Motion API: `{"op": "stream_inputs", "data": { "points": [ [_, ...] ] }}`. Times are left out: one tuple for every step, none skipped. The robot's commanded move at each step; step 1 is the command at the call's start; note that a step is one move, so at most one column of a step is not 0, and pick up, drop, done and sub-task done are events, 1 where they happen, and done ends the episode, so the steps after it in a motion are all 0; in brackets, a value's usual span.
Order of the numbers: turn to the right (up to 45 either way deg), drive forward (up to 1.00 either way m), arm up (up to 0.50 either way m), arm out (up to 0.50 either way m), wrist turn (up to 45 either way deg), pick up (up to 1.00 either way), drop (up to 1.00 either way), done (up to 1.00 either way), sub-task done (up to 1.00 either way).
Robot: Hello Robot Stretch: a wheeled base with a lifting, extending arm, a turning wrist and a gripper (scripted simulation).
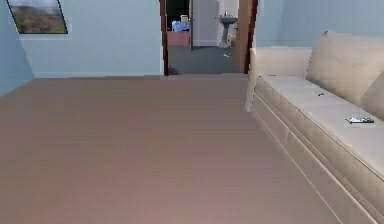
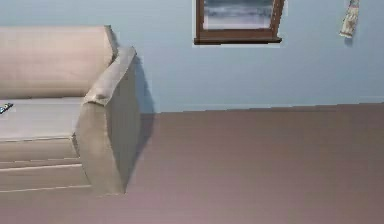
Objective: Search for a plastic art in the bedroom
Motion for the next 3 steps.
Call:
{"op": "stream_inputs", "data": {
  "points": [
    [0.0,1.00,0.00,0.00,0.0,0.00,0.00,0.00,0.00],
    [0.0,1.00,0.00,0.00,0.0,0.00,0.00,0.00,0.00],
    [0.0,1.00,0.00,0.00,0.0,0.00,0.00,0.00,0.00]
  ]
}}
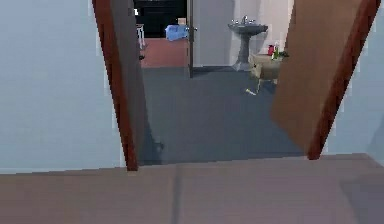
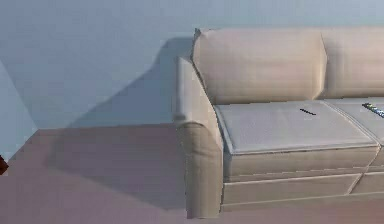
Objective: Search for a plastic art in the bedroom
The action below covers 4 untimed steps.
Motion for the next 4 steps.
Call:
{"op": "stream_inputs", "data": {
  "points": [
    [-3.0,0.00,0.00,0.00,0.0,0.00,0.00,0.00,0.00],
    [0.0,1.00,0.00,0.00,0.0,0.00,0.00,0.00,0.00],
    [0.0,1.00,0.00,0.00,0.0,0.00,0.00,0.00,0.00],
    [-3.0,0.00,0.00,0.00,0.0,0.00,0.00,0.00,0.00]
  ]
}}
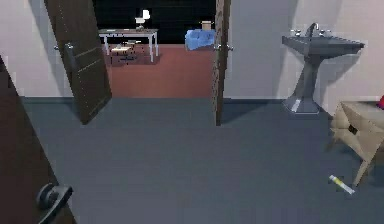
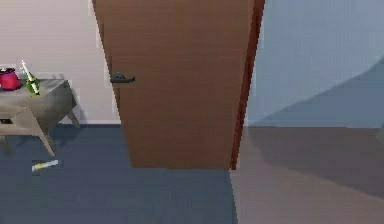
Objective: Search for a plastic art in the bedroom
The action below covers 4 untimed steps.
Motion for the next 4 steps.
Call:
{"op": "stream_inputs", "data": {
  "points": [
    [0.0,0.20,0.00,0.00,0.0,0.00,0.00,0.00,0.00],
    [0.0,0.50,0.00,0.00,0.0,0.00,0.00,0.00,0.00],
    [-24.0,0.00,0.00,0.00,0.0,0.00,0.00,0.00,0.00],
    [-3.0,0.00,0.00,0.00,0.0,0.00,0.00,0.00,0.00]
  ]
}}
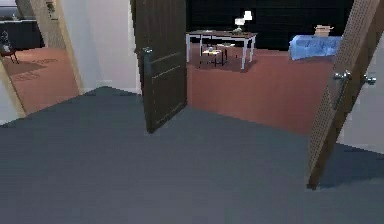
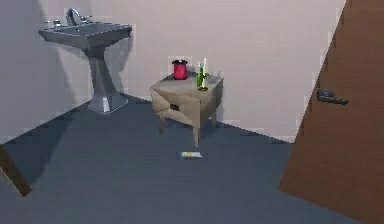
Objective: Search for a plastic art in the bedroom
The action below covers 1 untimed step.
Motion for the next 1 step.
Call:
{"op": "stream_inputs", "data": {
  "points": [
    [0.0,0.40,0.00,0.00,0.0,0.00,0.00,0.00,0.00]
  ]
}}
